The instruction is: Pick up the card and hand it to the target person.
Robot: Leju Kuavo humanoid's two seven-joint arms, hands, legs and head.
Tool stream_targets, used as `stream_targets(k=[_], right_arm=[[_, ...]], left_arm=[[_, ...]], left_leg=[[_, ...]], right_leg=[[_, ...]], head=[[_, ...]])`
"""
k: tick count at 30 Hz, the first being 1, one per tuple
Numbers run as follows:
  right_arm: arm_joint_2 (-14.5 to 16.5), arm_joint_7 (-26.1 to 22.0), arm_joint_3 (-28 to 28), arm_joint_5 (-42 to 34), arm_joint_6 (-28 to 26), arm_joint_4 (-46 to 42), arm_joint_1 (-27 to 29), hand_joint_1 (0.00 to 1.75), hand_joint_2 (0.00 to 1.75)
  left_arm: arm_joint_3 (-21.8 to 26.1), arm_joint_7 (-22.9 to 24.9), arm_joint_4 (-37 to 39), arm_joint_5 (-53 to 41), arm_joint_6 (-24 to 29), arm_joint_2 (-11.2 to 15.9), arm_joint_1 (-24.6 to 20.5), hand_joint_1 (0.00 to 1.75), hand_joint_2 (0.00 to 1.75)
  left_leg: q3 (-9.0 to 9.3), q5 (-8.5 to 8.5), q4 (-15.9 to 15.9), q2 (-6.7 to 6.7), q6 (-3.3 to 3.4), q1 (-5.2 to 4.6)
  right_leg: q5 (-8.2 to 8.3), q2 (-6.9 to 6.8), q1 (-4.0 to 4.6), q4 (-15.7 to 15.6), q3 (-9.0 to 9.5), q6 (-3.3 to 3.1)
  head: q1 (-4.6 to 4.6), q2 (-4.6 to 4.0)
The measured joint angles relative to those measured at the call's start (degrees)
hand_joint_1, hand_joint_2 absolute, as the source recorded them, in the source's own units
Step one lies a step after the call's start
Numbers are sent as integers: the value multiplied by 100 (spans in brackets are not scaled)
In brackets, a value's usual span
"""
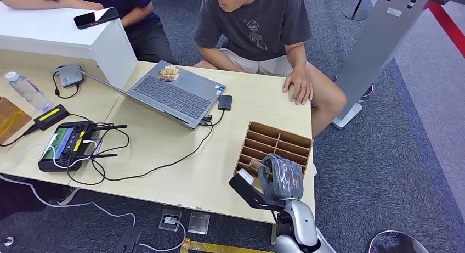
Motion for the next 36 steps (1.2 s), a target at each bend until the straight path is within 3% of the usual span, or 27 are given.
stream_targets(k=[9, 16, 23, 27, 36], right_arm=[[-80, -171, -28, -585, 7, -494, -179, 146, 175], [-157, -202, -126, -625, -140, -804, -424, 148, 175], [-261, -161, -368, -440, -276, -1036, -858, 150, 175], [-316, -115, -542, -150, -491, -1042, -1192, 140, 175], [-336, -297, -716, 72, -814, -511, -2178, 150, 175]], left_arm=[[1, 34, 0, 97, 46, -1, -1, 0, 0], [1, 40, 0, 59, 51, 0, 0, 0, 0], [-2, 25, 0, -56, 31, 0, 2, 0, 0], [-2, -3, 0, -174, -13, 0, 1, 0, 0], [-15, -9, 0, -243, -26, 0, -2, 0, 0]], left_leg=[[0, 0, 0, 0, 0, 0], [-1, 0, 0, 0, 0, 0], [-1, 0, 1, 0, 0, 0], [-1, 0, 1, 0, 0, 0], [-4, 1, 1, -1, 0, 0]], right_leg=[[0, 0, 0, 0, 1, 0], [0, 0, 0, 0, -1, 0], [1, 1, 0, 1, -1, 0], [3, 1, 0, 1, -1, 0], [4, 0, 0, 3, -1, 0]], head=[[-1, 0], [-2, 0], [-1, 0], [-3, 0], [-2, 0]])
